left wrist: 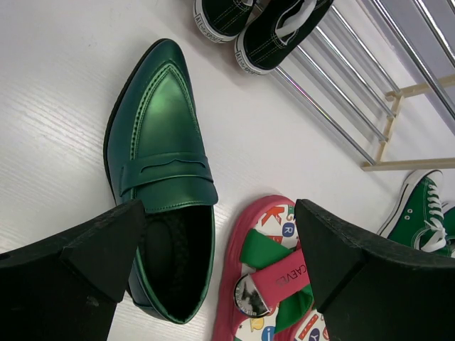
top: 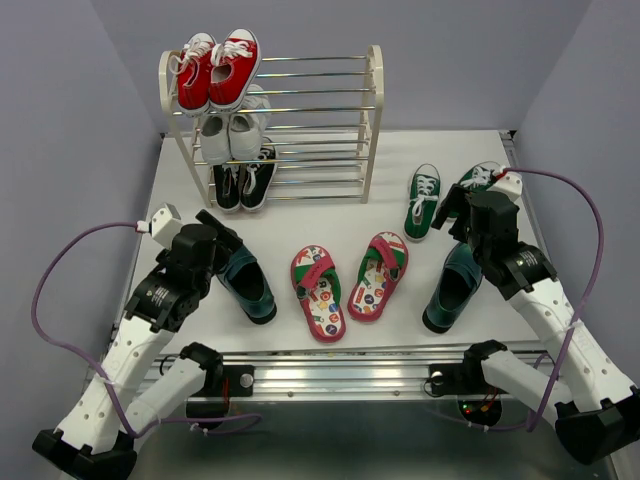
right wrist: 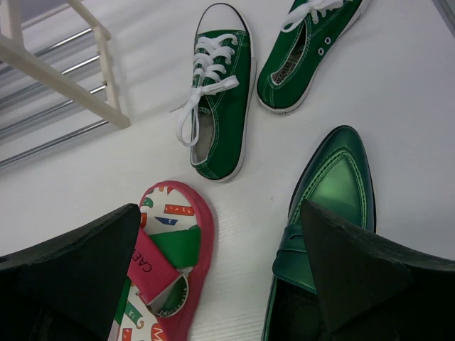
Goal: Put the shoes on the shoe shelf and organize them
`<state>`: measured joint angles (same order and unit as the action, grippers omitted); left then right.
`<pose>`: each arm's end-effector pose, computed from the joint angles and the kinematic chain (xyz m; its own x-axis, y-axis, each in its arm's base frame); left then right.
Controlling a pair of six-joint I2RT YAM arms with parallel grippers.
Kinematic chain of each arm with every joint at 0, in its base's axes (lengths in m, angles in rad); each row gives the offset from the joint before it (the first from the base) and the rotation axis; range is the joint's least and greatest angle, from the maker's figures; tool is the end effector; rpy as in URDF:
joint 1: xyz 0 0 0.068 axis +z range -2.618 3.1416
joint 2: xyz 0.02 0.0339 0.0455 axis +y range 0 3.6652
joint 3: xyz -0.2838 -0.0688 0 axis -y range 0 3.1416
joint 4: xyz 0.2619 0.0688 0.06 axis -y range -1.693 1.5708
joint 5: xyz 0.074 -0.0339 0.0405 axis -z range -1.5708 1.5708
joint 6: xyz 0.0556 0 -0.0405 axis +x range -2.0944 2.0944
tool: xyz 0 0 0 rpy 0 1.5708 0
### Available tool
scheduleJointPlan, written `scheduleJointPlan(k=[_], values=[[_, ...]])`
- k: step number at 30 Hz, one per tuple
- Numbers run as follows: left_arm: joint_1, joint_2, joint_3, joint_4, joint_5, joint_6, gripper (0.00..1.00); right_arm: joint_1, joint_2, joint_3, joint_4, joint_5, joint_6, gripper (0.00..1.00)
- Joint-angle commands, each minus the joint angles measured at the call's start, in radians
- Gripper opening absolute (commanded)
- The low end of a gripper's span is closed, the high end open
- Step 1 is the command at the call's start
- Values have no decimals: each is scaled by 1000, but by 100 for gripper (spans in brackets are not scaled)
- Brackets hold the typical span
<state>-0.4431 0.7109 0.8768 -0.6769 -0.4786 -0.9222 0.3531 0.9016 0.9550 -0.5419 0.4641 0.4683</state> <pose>0.1564 -0.0459 0.3408 -0.2810 -0.6497 -0.7064 -0.3414 0.7555 -0.5591 0.2071 0.0498 0.3519 -0.3651 0.2956 -0.8828 0.2538 0.9439 0.2111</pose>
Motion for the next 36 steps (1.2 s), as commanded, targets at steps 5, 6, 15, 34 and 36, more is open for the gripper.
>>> scheduleJointPlan(k=[5,6,15,34,36], values=[[3,12,-15,13,6,-10,99,-3,-4,37,16,7,-8,100],[4,13,-15,10,9,-29,99,-3,-7,37,16,8,-8,100],[3,42,-94,4,149,-130,99,-3,3,25,16,-10,-7,100],[3,110,-157,-179,436,-210,99,-3,48,21,16,-24,-39,100],[3,122,-163,-176,428,-219,99,-3,43,19,16,-21,-39,100]])
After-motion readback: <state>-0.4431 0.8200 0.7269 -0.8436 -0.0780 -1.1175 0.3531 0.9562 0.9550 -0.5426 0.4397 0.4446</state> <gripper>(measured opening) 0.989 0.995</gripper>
